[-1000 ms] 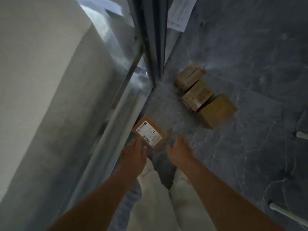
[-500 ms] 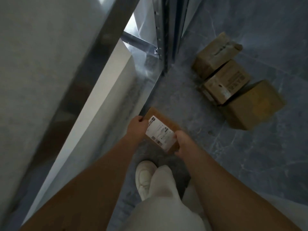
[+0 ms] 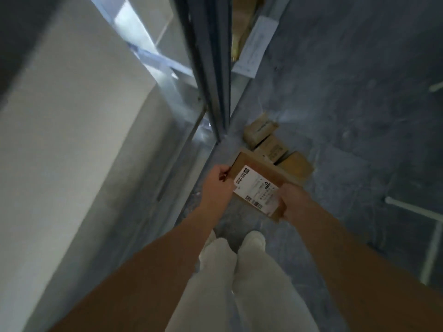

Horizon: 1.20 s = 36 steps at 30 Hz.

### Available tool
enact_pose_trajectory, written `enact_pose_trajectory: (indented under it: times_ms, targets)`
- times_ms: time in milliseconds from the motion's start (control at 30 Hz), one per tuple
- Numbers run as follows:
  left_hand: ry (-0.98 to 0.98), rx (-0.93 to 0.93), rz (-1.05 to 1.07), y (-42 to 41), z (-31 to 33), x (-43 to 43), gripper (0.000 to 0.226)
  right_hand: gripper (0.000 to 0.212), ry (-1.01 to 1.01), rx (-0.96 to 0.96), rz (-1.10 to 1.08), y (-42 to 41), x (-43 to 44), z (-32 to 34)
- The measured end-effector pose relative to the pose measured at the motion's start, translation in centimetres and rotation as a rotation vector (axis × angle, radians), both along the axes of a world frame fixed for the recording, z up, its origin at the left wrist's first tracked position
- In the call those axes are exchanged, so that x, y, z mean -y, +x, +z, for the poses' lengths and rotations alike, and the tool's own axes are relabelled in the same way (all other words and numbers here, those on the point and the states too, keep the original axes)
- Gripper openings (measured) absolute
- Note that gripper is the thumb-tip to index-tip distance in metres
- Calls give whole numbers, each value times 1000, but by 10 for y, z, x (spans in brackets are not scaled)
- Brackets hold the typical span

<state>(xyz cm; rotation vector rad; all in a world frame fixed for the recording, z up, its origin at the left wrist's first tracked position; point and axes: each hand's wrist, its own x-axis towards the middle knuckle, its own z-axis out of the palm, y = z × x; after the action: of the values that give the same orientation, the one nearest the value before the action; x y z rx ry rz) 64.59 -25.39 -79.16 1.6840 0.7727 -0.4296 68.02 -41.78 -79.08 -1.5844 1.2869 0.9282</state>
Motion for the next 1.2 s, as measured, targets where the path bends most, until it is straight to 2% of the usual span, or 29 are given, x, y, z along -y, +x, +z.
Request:
enact_pose_trajectory:
  times_ms: [33, 100, 233, 333, 400, 500, 567, 633, 700, 767, 833, 933, 1200]
  targets:
    - [-18, 18, -8, 6, 34, 2, 14, 47, 9, 43, 72, 5, 5, 34]
    - [-61, 71, -51, 16, 101, 7, 12, 32, -48, 128, 78, 13, 19, 105]
    - [-76, 290, -185, 35, 226, 12, 22, 30, -224, 307, 208, 22, 37, 233]
    - [-41, 408, -251, 44, 304, 9, 36, 20, -92, 379, 75, 20, 37, 311]
    - [-17, 464, -256, 45, 343, 6, 41, 14, -17, 419, 51, 18, 37, 346]
    - [19, 535, -257, 43, 389, 3, 43, 15, -2, 507, 12, 21, 36, 380]
    - [71, 583, -280, 39, 415, 1, 41, 21, -50, 588, -13, 29, 35, 399]
    - [128, 634, -269, 34, 435, 1, 37, 38, -22, 615, 13, 38, 35, 416]
    - [163, 696, -205, 29, 448, 4, 31, 56, 20, 629, 75, 49, 37, 428]
    - [163, 752, -94, 19, 460, 15, 25, 64, 56, 667, 122, 59, 40, 442]
    - [118, 771, 22, 9, 466, 29, 20, 66, 82, 694, 194, 64, 43, 454]
    - [33, 762, 142, -13, 469, 44, 25, 65, 103, 715, 297, 64, 46, 469]
    - [163, 795, 512, -101, 496, 50, 36, 52, 248, 908, 601, 27, 14, 486]
